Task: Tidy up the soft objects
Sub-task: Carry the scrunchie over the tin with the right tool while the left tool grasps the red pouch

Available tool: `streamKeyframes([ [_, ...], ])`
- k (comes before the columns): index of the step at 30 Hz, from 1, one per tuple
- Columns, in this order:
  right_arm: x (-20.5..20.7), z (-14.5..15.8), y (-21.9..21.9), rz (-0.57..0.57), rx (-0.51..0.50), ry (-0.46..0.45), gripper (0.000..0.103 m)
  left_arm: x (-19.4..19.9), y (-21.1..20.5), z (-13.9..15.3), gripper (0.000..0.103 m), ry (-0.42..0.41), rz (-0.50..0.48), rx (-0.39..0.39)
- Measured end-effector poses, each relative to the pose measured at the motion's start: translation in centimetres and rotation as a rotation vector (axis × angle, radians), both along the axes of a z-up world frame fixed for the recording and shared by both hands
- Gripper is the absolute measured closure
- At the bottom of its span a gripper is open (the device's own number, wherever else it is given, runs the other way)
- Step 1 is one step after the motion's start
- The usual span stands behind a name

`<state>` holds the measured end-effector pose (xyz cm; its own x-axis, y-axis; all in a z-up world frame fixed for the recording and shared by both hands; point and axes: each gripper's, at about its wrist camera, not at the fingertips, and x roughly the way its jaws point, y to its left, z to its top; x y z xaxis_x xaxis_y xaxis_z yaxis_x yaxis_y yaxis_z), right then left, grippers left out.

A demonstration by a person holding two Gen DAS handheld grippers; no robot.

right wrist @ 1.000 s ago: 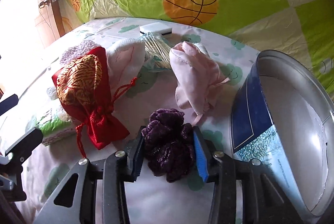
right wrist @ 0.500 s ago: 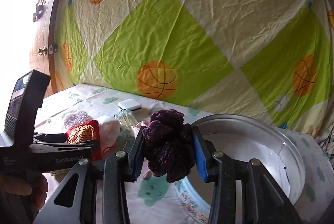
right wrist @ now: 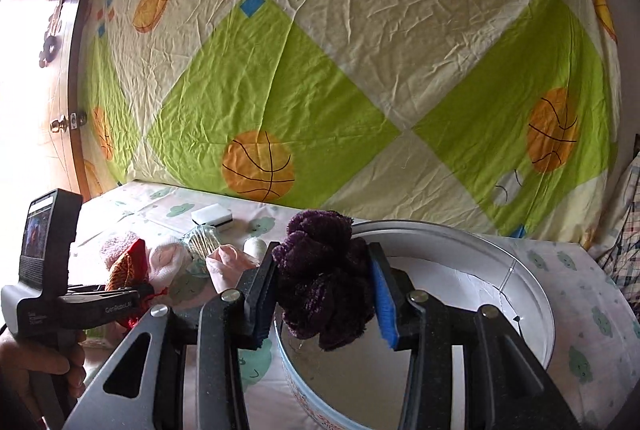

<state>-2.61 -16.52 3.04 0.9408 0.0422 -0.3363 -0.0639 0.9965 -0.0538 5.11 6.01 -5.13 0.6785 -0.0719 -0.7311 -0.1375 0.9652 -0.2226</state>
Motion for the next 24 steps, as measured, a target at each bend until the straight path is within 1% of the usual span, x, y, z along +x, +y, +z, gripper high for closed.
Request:
streamKeyframes([
  [1,-0.2,0.2,-0.2,0.004,0.011,-0.011,0.059,-0.7,0.3,0.4,0.073,-0.02,0.013,-0.012],
  [3,-0.7,0.8,-0.7,0.013,0.034,-0.038,0.059,-2.1,0.7,1.3,0.065,-0.069,0.036,-0.005],
  [4,-0.9,1.0,-0.9,0.018,0.041,-0.047,0.059,-2.8,0.7,1.8,0.058,-0.091,0.039,0.007],
  [5,-1.0,1.1,-1.1,0.017,0.046,-0.054,0.059,-3.3,0.7,2.1,0.057,-0.108,0.032,0.017],
  [6,-1.0,1.1,-1.2,0.01,0.049,-0.057,0.059,-3.7,0.7,2.4,0.058,-0.125,0.022,0.025],
  [7,-1.0,1.1,-1.3,0.002,0.049,-0.055,0.059,-4.0,0.8,2.5,0.071,-0.14,0.015,0.029],
  [8,-0.9,1.0,-1.5,-0.006,0.049,-0.051,0.059,-4.2,1.0,2.6,0.078,-0.153,0.019,0.034],
  [10,-0.9,1.0,-1.9,-0.017,0.056,-0.056,0.059,-4.7,1.3,2.8,0.078,-0.182,0.039,0.038],
  [16,-1.6,1.9,-4.9,-0.044,0.106,-0.097,0.059,-5.2,0.2,4.3,0.078,-0.253,-0.004,0.02],
  [18,-2.0,2.3,-6.5,-0.068,0.118,-0.124,0.059,-5.2,-1.2,5.0,0.078,-0.276,-0.037,0.024],
  [20,-2.1,2.4,-8.1,-0.114,0.111,-0.138,0.059,-5.2,-2.7,5.8,0.078,-0.301,-0.074,0.033],
  [22,-2.0,2.3,-10.0,-0.16,0.119,-0.133,0.059,-5.1,-4.3,6.5,0.078,-0.333,-0.113,0.021],
  [24,-1.6,2.0,-11.9,-0.196,0.135,-0.11,0.059,-4.8,-6.2,7.1,0.078,-0.351,-0.154,0.016],
])
